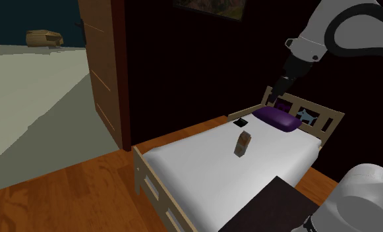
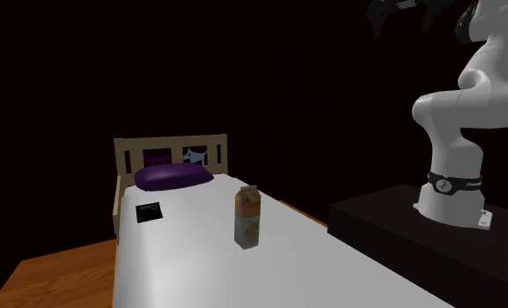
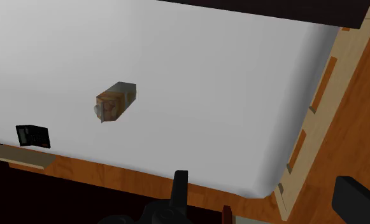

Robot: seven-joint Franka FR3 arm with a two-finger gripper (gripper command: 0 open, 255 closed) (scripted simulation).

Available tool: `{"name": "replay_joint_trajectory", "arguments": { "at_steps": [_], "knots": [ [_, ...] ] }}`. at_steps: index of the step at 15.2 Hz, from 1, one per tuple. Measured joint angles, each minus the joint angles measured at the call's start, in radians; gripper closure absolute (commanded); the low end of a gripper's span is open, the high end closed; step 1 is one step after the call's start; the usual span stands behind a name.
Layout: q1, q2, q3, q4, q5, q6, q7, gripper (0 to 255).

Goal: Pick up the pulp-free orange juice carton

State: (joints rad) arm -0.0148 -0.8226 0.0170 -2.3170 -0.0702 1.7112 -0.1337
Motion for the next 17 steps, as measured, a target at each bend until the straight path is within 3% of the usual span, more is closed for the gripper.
{"name": "replay_joint_trajectory", "arguments": {
  "at_steps": [3, 11, 17],
  "knots": [
    [-0.002, 0.005, -0.030, -0.030, 0.000, 0.038, -0.024, 0],
    [-0.013, 0.106, -0.256, -0.112, 0.004, 0.243, -0.227, 0],
    [0.018, 0.252, -0.428, -0.102, 0.063, 0.377, -0.397, 0]
  ]
}}
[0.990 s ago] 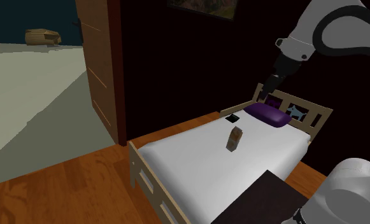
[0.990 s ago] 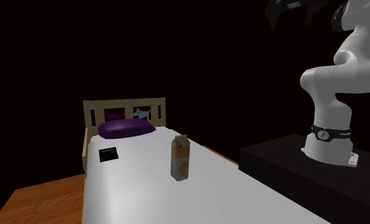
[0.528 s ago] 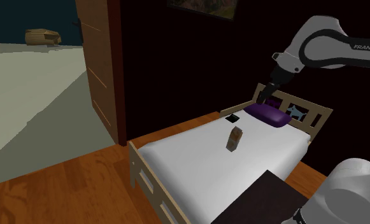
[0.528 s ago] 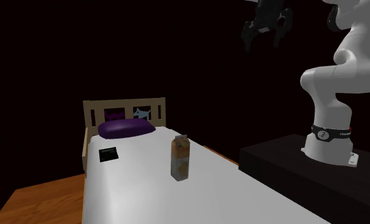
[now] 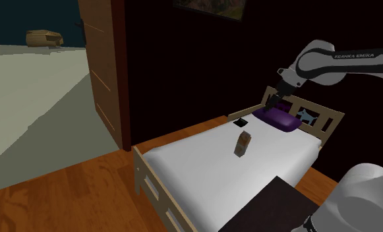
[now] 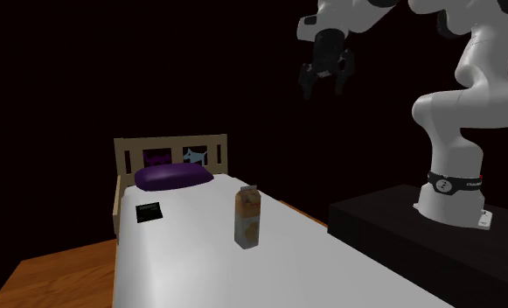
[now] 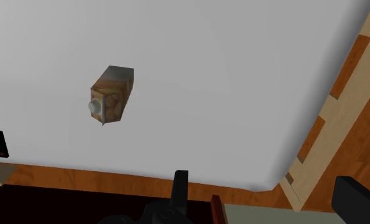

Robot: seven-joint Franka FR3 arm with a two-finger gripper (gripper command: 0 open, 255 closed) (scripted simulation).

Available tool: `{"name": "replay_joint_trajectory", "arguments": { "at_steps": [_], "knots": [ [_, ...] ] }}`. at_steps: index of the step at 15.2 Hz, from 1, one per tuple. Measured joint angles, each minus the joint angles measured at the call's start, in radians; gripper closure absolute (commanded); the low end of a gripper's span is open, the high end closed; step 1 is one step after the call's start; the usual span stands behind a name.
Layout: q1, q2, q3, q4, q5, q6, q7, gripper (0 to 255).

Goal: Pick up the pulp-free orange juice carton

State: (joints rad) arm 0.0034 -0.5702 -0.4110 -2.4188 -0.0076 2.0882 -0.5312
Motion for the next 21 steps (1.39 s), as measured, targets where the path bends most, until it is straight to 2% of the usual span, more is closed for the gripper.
{"name": "replay_joint_trajectory", "arguments": {
  "at_steps": [3, 7, 10, 13, 15, 17, 21],
  "knots": [
    [0.034, 0.096, -0.095, 0.017, 0.059, 0.067, -0.104, 0],
    [0.100, 0.255, -0.230, 0.080, 0.189, 0.118, -0.272, 0],
    [0.151, 0.400, -0.331, 0.138, 0.339, 0.132, -0.431, 0],
    [0.168, 0.568, -0.398, 0.210, 0.527, 0.104, -0.607, 0],
    [0.144, 0.693, -0.408, 0.273, 0.658, 0.061, -0.716, 0],
    [0.091, 0.821, -0.390, 0.349, 0.777, 0.007, -0.809, 0],
    [-0.031, 1.019, -0.326, 0.486, 0.933, -0.085, -0.925, 0]
  ]
}}
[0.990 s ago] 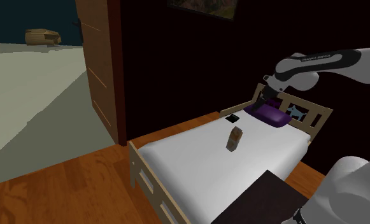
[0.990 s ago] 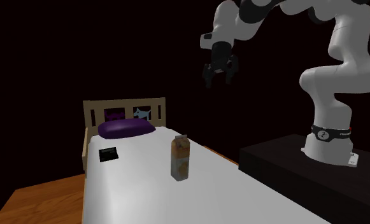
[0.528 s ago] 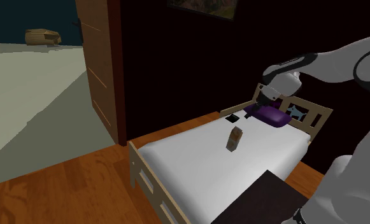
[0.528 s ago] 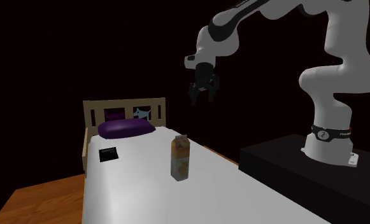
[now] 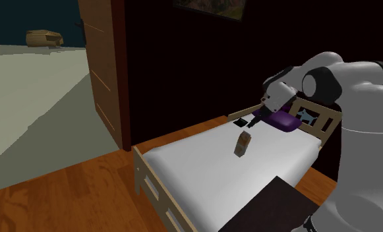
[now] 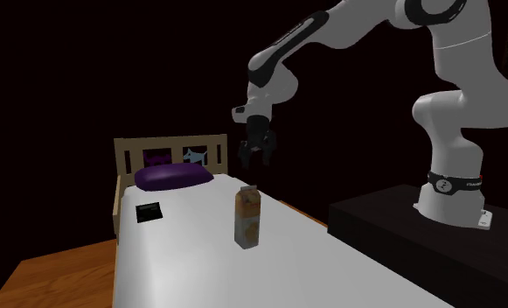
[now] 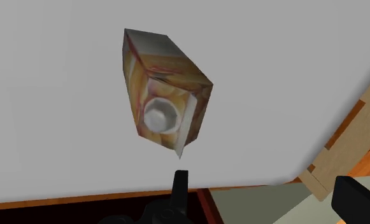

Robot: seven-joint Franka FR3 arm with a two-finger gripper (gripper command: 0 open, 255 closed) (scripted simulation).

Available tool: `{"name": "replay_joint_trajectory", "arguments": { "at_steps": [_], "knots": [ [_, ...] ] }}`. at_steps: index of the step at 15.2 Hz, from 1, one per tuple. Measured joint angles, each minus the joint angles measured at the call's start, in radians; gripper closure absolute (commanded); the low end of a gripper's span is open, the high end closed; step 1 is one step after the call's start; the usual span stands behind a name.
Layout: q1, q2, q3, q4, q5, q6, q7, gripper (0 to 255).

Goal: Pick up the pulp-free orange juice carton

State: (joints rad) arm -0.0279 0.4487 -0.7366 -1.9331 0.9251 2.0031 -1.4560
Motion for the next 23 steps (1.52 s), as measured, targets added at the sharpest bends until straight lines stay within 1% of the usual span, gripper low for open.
{"name": "replay_joint_trajectory", "arguments": {
  "at_steps": [4, 6, 9, 13, 14, 23],
  "knots": [
    [-0.125, 0.191, 0.076, 0.176, 0.105, -0.085, -0.053, 0],
    [-0.159, 0.244, 0.099, 0.230, 0.129, -0.107, -0.061, 0],
    [-0.178, 0.284, 0.116, 0.246, 0.152, -0.099, -0.083, 0],
    [-0.189, 0.317, 0.131, 0.251, 0.174, -0.082, -0.105, 0],
    [-0.190, 0.321, 0.134, 0.252, 0.177, -0.080, -0.108, 255],
    [-0.190, 0.321, 0.135, 0.251, 0.181, -0.076, -0.112, 255]
  ]
}}
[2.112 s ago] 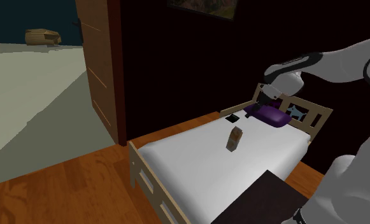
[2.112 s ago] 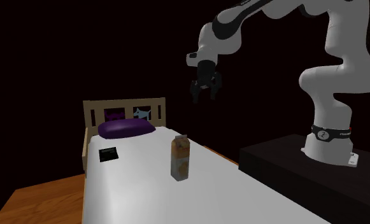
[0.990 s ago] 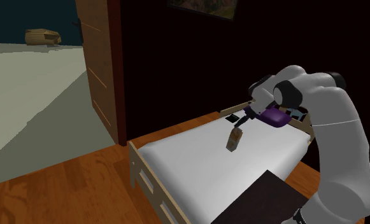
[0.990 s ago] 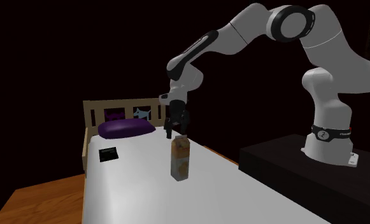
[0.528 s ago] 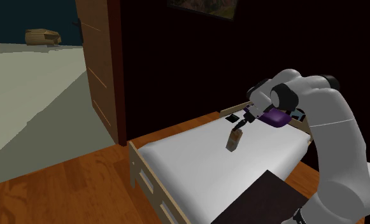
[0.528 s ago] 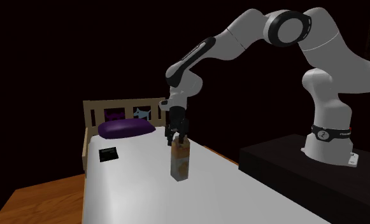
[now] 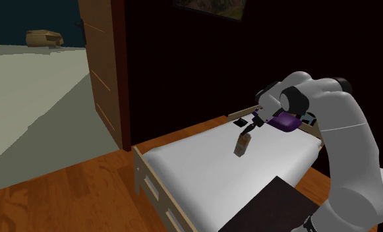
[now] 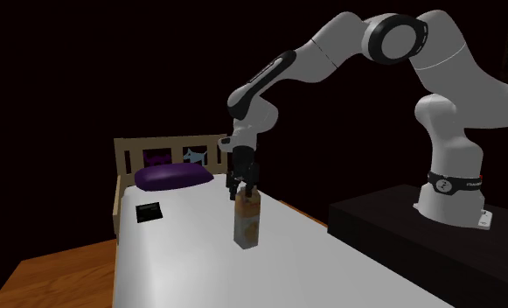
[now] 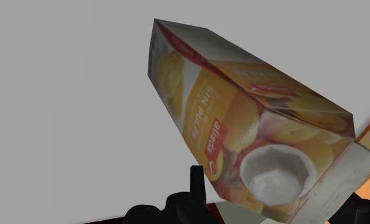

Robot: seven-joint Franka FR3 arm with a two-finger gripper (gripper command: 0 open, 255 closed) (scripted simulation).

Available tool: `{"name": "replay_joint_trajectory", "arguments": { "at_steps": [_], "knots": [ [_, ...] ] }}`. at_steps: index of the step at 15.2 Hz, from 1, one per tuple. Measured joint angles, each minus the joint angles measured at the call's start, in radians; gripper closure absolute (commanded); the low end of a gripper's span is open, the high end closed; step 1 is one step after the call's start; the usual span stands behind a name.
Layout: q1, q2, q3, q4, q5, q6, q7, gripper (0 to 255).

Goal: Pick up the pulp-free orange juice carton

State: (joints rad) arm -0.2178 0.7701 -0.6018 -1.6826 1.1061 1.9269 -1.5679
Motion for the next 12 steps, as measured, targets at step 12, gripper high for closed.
{"name": "replay_joint_trajectory", "arguments": {
  "at_steps": [12],
  "knots": [
    [0.026, -0.084, -0.040, -0.009, -0.059, -0.049, 0.060, 255]
  ]
}}
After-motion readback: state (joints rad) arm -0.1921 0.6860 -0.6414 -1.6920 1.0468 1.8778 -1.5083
